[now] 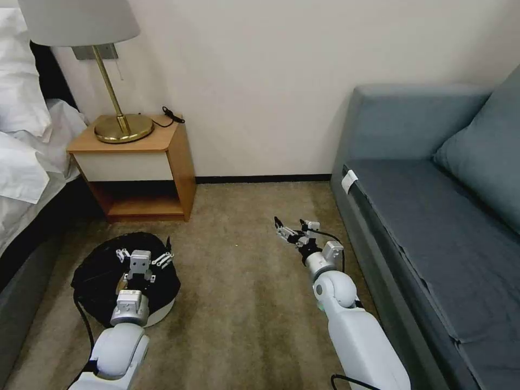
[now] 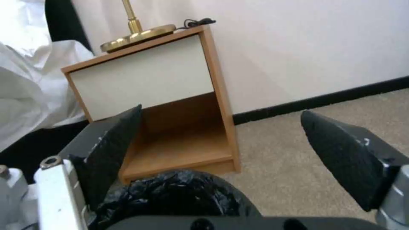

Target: Pick up the trash bin, then pick up the garbage on the floor and place it into the trash bin.

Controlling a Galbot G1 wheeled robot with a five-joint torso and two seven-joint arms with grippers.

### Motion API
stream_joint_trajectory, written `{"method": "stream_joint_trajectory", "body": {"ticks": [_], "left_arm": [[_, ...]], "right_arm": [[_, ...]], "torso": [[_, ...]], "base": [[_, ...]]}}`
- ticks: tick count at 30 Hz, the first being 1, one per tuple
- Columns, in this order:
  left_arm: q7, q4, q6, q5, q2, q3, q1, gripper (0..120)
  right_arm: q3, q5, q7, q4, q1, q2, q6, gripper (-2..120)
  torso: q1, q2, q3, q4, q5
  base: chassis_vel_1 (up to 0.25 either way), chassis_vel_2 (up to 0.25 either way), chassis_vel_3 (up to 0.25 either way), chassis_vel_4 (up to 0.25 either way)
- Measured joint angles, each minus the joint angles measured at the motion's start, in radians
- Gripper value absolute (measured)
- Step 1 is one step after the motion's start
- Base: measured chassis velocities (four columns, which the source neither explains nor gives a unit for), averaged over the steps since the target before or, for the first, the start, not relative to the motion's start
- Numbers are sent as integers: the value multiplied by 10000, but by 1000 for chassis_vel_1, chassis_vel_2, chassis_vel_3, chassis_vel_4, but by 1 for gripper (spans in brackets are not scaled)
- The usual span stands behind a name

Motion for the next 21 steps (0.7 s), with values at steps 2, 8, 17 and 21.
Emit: {"method": "stream_joint_trajectory", "body": {"ticks": [2, 8, 17, 21], "left_arm": [[-2, -1, 0, -3, -1, -2, 2, 100], [-6, -3, 0, -7, 0, -6, 5, 100], [-12, -10, 2, -12, -1, -11, 6, 100], [-16, -11, 5, -12, -1, -11, 6, 100]], "right_arm": [[-2, 0, 0, 0, 1, -2, 0, 100], [-6, 0, -1, -1, 5, -3, 0, 100], [-11, 0, -1, 0, 8, -5, 0, 100], [-11, 0, 0, -1, 9, -5, 0, 100]], "torso": [[0, 0, 0, 0, 0], [0, 0, 0, 0, 0], [0, 0, 0, 0, 0], [0, 0, 0, 0, 0]], "base": [[0, 0, 0, 0], [0, 0, 0, 0], [0, 0, 0, 0], [0, 0, 0, 0]]}}
